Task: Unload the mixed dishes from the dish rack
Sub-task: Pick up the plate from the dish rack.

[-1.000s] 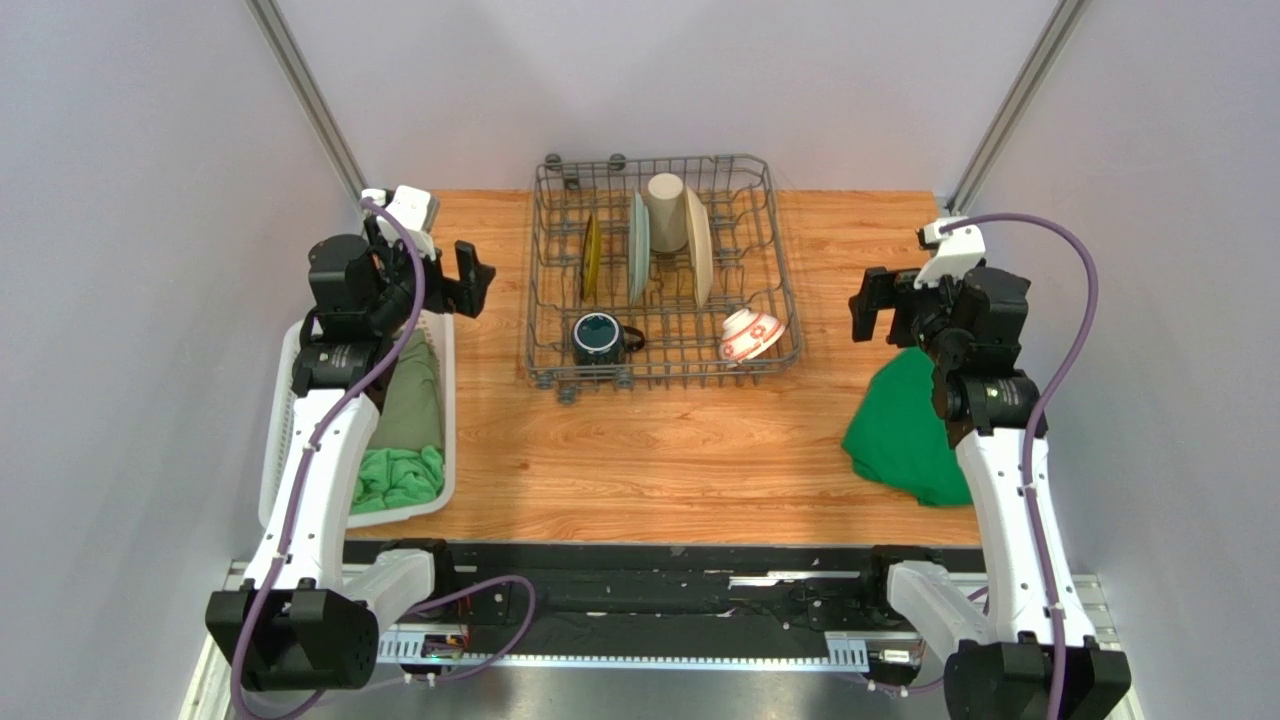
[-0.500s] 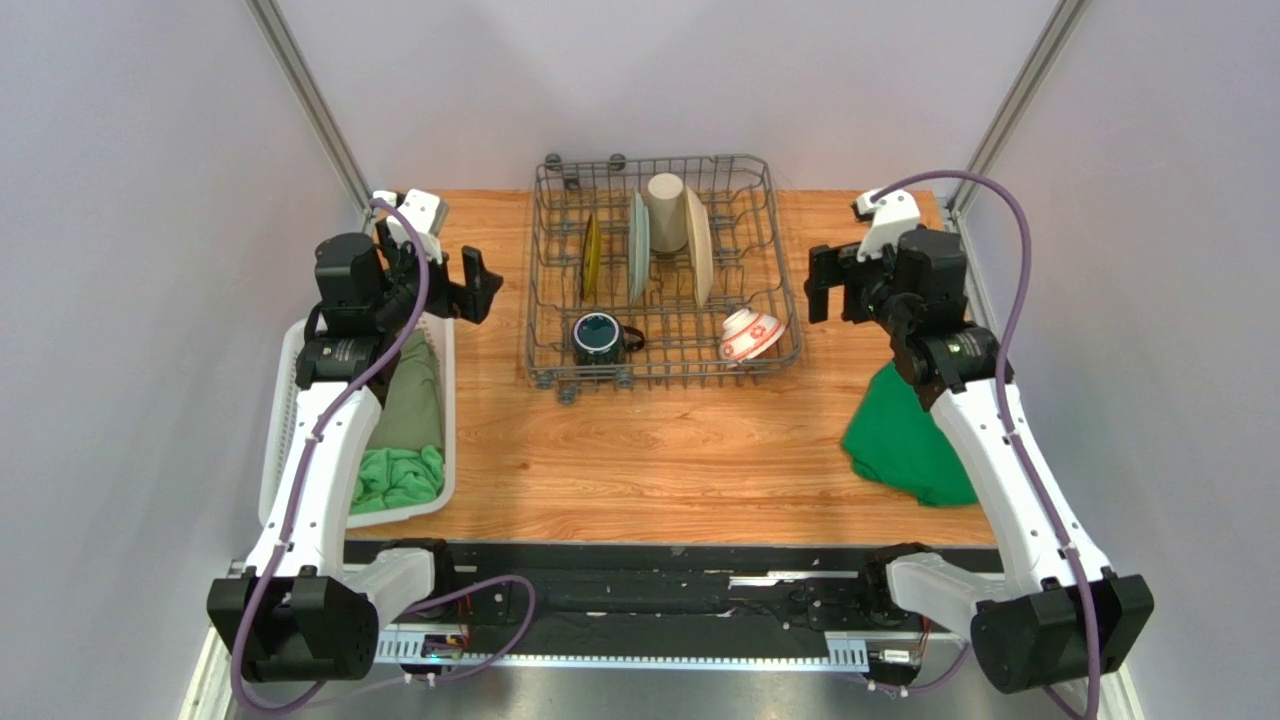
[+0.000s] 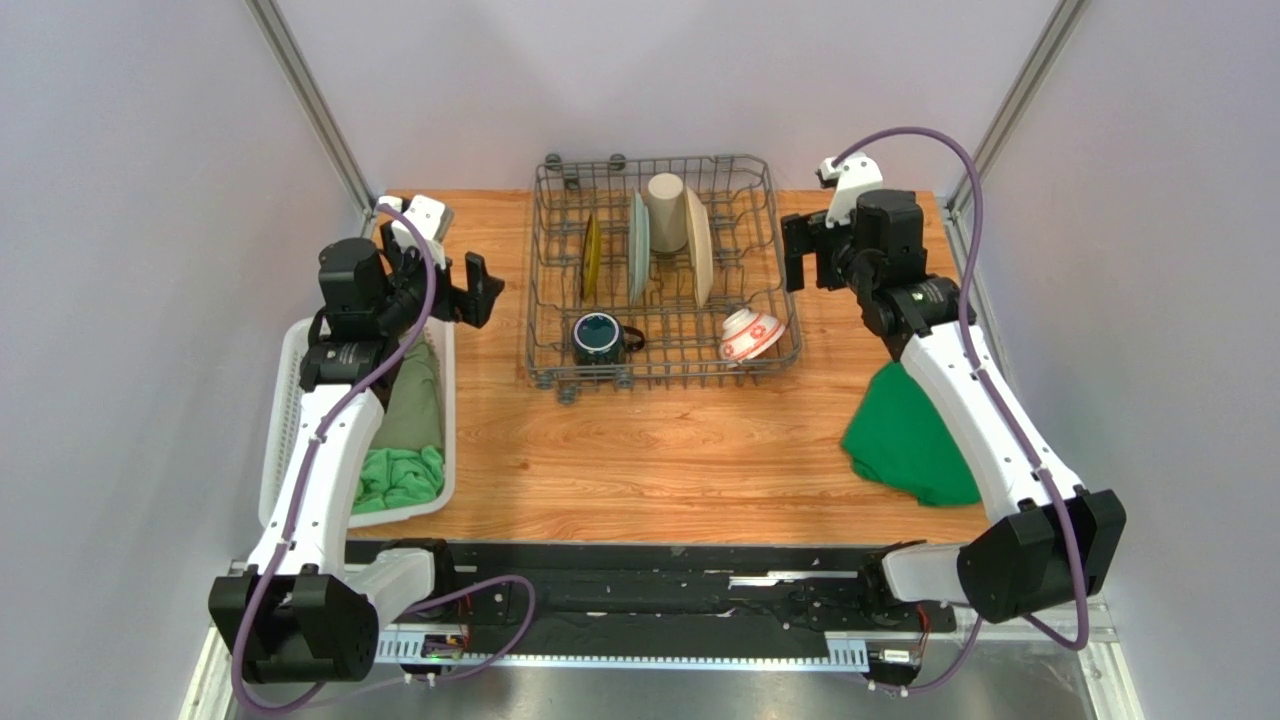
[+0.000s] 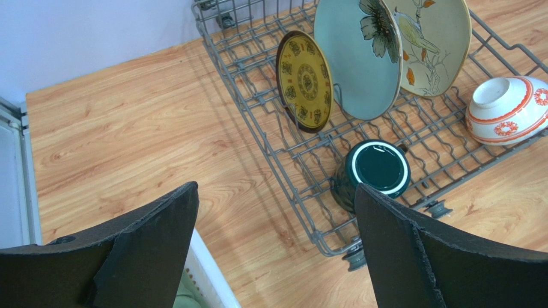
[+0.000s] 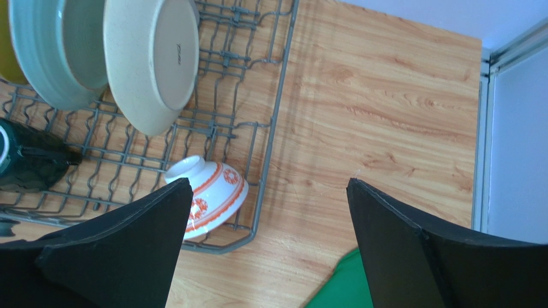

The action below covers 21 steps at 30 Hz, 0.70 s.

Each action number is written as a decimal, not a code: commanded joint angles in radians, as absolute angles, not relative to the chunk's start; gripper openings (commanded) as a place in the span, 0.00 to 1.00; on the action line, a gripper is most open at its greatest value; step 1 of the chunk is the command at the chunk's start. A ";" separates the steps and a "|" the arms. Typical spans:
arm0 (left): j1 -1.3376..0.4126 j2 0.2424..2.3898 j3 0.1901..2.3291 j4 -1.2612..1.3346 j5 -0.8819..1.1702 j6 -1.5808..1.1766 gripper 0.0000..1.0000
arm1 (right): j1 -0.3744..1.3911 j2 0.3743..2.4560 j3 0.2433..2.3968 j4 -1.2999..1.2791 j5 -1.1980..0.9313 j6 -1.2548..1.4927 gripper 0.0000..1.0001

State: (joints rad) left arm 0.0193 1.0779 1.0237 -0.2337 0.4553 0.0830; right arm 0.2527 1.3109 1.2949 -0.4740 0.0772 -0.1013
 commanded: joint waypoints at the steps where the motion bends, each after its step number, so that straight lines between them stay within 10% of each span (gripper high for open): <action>1: 0.014 1.060 1.016 -0.164 0.476 0.098 0.99 | 0.290 1.362 1.393 -0.408 0.075 -0.074 0.96; 21: 0.015 1.029 0.943 -0.129 0.339 0.133 0.99 | 0.511 1.716 1.598 -0.295 0.301 -0.058 0.94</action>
State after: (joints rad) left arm 0.0193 1.0538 0.9428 -0.1871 0.3576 0.1127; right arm 0.4908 1.6592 1.5215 -0.3592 0.2253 -0.0677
